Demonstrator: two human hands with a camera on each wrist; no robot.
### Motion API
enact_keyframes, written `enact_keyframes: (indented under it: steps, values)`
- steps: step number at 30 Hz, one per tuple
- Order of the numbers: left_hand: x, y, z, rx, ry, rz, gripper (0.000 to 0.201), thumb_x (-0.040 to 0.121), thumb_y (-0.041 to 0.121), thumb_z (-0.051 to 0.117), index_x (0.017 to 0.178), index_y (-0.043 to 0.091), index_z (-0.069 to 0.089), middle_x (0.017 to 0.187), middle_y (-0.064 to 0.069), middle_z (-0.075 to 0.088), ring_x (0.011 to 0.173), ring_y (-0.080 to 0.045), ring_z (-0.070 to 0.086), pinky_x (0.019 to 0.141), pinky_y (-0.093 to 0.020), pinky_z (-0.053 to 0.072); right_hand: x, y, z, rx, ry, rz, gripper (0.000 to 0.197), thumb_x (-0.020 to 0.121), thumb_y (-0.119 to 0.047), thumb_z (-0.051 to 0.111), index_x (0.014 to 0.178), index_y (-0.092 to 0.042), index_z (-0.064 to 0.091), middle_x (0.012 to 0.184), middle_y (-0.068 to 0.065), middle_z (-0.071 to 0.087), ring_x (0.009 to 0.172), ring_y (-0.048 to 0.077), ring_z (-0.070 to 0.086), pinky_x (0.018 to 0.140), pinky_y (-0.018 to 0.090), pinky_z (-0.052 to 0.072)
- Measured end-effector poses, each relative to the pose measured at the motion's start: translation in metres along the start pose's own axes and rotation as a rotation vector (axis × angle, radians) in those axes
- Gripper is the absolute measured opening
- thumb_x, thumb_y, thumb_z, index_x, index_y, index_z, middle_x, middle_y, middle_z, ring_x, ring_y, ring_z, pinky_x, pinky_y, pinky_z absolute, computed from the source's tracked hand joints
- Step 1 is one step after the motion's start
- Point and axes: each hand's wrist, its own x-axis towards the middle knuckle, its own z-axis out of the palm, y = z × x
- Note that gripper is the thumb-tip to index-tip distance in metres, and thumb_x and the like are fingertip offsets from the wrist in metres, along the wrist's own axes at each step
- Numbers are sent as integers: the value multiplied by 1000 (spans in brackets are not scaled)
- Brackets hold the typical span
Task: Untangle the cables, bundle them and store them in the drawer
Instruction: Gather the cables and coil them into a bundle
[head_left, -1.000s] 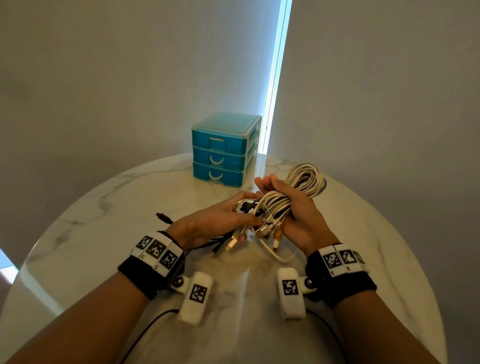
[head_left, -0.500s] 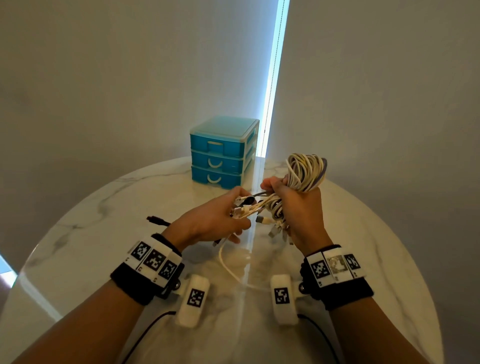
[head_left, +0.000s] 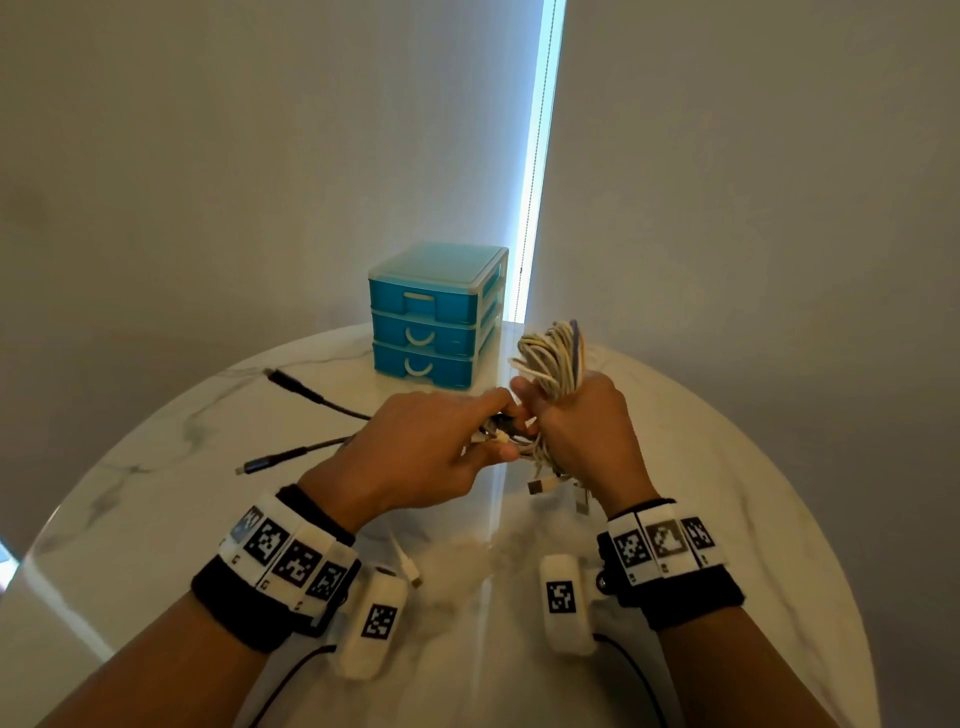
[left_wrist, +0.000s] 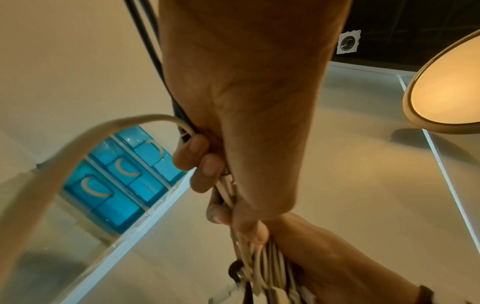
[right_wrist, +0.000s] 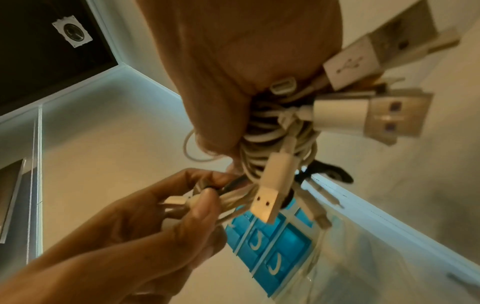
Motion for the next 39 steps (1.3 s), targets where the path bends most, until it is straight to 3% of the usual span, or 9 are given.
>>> enact_keyframes:
  steps: [5,9,12,15,21,24,27,31,39]
  values:
    - [-3,-16,-11,-119,-13,93,34,100,68,52,129,52,57,113,16,75,90,-1,64,81,-29,56,-7,-7,-4,2,-328,64,69,82,-85,52,77,-19,73,65,1,75,61,9,74,62,28,60]
    - [-5,-25,-24,-399,-14,46,24,98,63,61,114,44,61,91,22,70,84,3,66,70,-15,46,-11,-8,-4,263,-620,164,87,78,-89,48,117,-16,74,101,10,82,95,23,80,87,42,65]
    - [-6,-29,-27,-539,-5,36,27,99,61,64,108,36,64,86,18,71,81,-6,69,69,-17,53,-17,-11,5,414,-755,156,86,75,-78,67,128,-10,70,111,15,78,99,26,75,95,51,61]
    - [-7,-30,-25,-588,24,33,24,93,62,63,101,40,63,87,17,69,82,-7,67,71,-16,50,-22,-11,12,591,-840,161,75,80,-52,86,131,-1,67,113,19,75,100,26,72,86,40,62]
    - [0,-26,-19,-659,20,-39,19,89,58,71,95,40,67,83,22,71,79,-2,68,71,-14,48,-20,-18,13,528,-777,195,19,89,2,79,105,-6,74,89,18,72,80,24,74,74,36,63]
    - [-1,-34,-18,-706,-37,-103,35,91,57,73,114,31,74,95,10,77,84,-7,71,76,-27,58,-17,-16,11,476,-715,285,17,89,-3,78,105,0,74,91,21,73,78,28,73,74,41,63]
    - [-3,-40,-17,-756,-65,-135,42,93,48,77,131,42,62,110,9,77,83,-13,74,69,-25,60,-17,-17,5,494,-613,406,4,88,0,71,89,3,74,81,22,69,65,25,69,61,32,60]
    - [-4,-50,-15,-602,39,-145,29,97,44,72,124,43,61,111,15,73,99,-2,69,80,-27,60,-15,-16,2,382,-486,447,13,87,-2,69,75,3,72,73,21,68,55,24,67,54,29,57]
    - [4,-46,-11,-550,107,-122,19,103,38,65,117,29,75,108,15,76,101,-2,70,92,-25,58,-11,-13,26,103,-379,411,45,82,-46,87,102,-7,75,69,4,76,56,11,71,59,29,57]
